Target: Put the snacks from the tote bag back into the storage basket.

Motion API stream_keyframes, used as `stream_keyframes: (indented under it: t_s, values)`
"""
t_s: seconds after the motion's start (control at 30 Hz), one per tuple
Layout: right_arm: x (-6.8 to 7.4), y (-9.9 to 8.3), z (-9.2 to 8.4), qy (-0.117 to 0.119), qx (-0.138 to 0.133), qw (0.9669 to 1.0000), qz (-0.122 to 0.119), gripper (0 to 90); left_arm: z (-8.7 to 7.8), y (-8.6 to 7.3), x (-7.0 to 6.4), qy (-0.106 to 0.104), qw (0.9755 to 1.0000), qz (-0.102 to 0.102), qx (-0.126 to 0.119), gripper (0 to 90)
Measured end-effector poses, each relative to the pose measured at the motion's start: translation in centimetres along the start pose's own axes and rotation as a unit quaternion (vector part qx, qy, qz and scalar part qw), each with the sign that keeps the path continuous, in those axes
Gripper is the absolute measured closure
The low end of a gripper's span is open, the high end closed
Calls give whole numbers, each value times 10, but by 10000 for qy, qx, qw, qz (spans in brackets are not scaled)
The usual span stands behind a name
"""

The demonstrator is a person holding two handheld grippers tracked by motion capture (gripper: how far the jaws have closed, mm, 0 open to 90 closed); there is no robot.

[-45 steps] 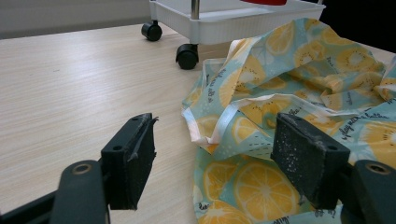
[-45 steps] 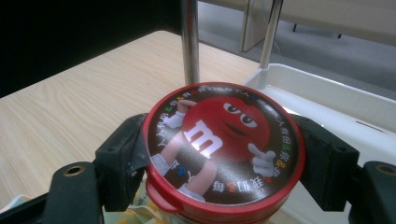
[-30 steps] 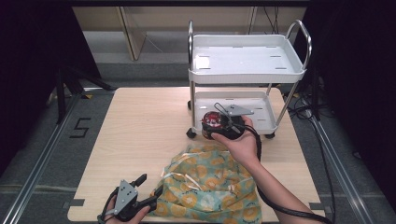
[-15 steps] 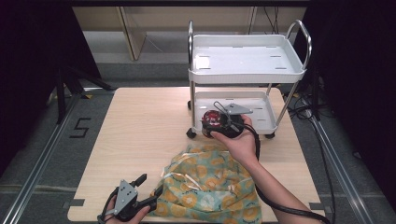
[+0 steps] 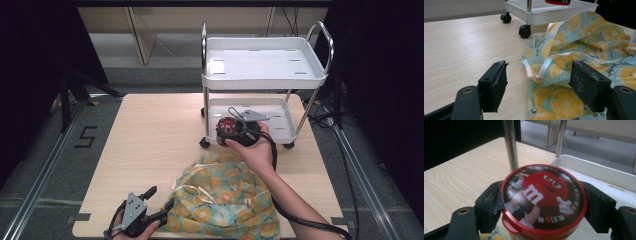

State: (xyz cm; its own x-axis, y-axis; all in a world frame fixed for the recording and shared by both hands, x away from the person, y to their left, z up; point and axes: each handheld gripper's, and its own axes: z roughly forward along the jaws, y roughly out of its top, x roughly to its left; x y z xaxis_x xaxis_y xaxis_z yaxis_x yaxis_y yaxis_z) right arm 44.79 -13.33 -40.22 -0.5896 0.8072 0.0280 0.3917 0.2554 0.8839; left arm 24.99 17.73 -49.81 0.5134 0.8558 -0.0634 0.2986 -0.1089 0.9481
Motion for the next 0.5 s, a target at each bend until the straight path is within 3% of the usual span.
stream_keyframes:
  t_s: [0.03,0.23,0.33,0.43,0.47,0.5]
  values:
    - [1,0,1,7,-12,10000,78,268,0,0,0,3,10000,-2,-14,294]
    - [-2,1,4,-49,-9,9999,-106,268,1,0,0,0,10000,-42,-65,294]
    - [-2,2,4,-71,10,10000,18,268,0,0,0,0,10000,-40,-72,294]
    - [-3,3,6,-63,-38,9999,-149,269,-1,0,1,30,10000,1,-13,294]
    - [-3,3,6,-63,-38,9999,-149,269,-1,0,1,30,10000,1,-13,294]
    - [-2,2,6,-85,9,10000,-1,268,-1,0,1,24,10000,19,-16,294]
